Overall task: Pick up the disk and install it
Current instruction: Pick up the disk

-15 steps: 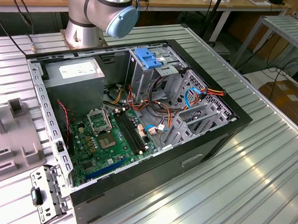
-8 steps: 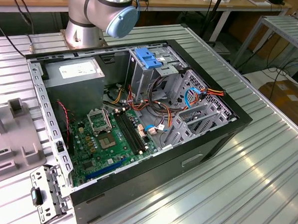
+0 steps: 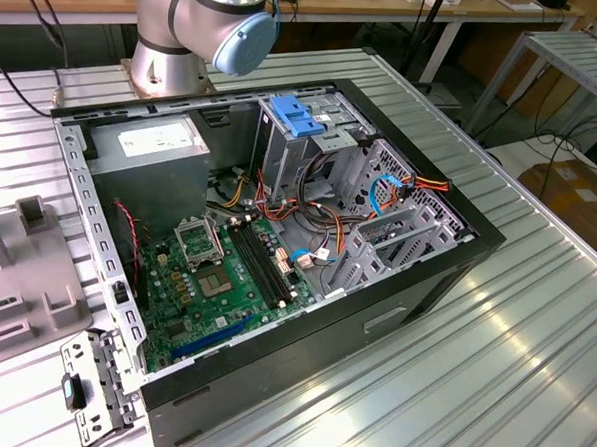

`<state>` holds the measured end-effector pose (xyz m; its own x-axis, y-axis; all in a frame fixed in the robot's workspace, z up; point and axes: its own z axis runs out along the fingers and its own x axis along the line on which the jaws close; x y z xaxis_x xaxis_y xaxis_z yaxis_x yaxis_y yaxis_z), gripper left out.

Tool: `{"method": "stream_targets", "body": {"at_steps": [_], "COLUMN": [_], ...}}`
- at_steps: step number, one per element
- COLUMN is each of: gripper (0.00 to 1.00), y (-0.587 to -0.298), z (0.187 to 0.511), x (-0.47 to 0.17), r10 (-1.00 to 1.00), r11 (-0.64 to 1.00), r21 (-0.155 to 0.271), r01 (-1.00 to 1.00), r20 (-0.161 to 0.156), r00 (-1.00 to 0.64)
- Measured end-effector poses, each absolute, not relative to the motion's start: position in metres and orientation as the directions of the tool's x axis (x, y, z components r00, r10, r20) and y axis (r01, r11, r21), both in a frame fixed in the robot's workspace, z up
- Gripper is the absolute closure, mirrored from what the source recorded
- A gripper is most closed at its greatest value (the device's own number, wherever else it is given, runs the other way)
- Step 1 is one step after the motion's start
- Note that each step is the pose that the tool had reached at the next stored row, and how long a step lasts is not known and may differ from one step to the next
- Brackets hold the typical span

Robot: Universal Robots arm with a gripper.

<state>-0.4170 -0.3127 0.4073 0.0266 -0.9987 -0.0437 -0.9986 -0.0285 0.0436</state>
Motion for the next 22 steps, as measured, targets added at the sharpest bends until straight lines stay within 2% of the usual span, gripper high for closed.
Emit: {"method": "stream_targets", "body": {"at_steps": [22], "gripper": [0.63], "y": [-0.313], "z": [0.436], "x": [-0.417], "r10": [-0.999], "r11": [-0.028], "r21": [0.044], "r01": [-0.999], "r20": [-0.044], "r00": [0.027]}}
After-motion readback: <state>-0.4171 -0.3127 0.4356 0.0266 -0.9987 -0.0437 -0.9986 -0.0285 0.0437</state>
